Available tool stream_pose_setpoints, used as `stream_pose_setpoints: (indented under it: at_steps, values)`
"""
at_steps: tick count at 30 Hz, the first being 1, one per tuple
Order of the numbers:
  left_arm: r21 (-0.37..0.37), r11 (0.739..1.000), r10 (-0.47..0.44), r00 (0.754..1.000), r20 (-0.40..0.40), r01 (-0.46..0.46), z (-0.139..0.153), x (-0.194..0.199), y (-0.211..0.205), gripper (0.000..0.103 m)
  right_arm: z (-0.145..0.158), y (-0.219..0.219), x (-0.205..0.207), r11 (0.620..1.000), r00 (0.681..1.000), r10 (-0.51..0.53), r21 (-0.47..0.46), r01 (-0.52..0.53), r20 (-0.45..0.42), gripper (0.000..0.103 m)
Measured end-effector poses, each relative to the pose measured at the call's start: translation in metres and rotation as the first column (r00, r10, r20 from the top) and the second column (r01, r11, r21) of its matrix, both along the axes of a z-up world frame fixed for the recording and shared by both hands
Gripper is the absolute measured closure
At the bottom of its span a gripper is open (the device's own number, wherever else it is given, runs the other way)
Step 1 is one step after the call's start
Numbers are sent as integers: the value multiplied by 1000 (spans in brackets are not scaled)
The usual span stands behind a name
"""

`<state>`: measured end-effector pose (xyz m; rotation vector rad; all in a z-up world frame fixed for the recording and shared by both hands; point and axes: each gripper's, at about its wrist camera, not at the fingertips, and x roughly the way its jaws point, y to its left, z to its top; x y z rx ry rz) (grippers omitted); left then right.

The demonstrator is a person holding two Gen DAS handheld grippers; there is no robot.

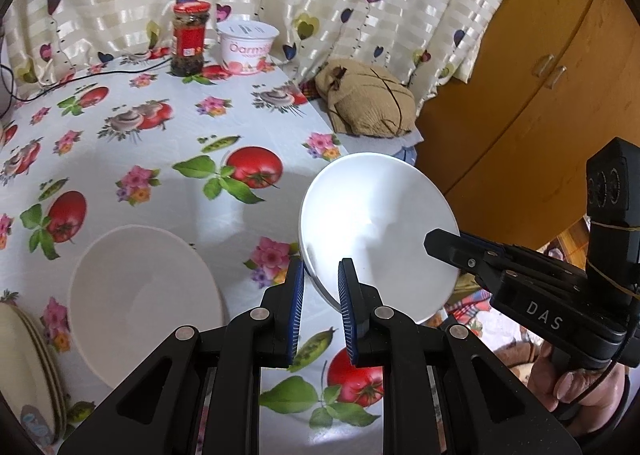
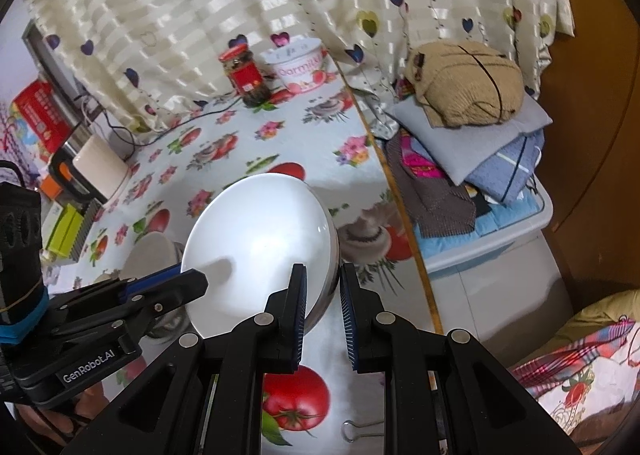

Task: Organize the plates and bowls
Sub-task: 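Lift the white bowl with both grippers and carry it toward the steel bowl, then lower the white bowl into the nested bowls in the steel bowl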

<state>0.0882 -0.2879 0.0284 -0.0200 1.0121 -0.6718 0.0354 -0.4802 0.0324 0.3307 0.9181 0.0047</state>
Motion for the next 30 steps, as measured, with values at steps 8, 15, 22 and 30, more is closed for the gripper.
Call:
stream_pose_setpoints:
  at_steps: [8, 15, 22, 30]
  values:
    - [-15, 999, 45, 999, 24, -44, 11, 1, 22, 85, 15, 21, 7, 999, 999, 43, -20, -43, 26, 86]
    - [-25, 996, 85, 996, 38, -84, 18, 0, 43, 85, 24, 40, 11, 996, 996, 84, -33, -82, 43, 86]
    - [-32, 991, 131, 990, 48, -130, 23, -2, 67, 85, 31, 62, 18, 991, 990, 127, -41, -125, 55, 86]
    - [-28, 983, 185, 982, 45, -184, 22, -3, 92, 85, 32, 88, 24, 983, 982, 180, -39, -178, 56, 86]
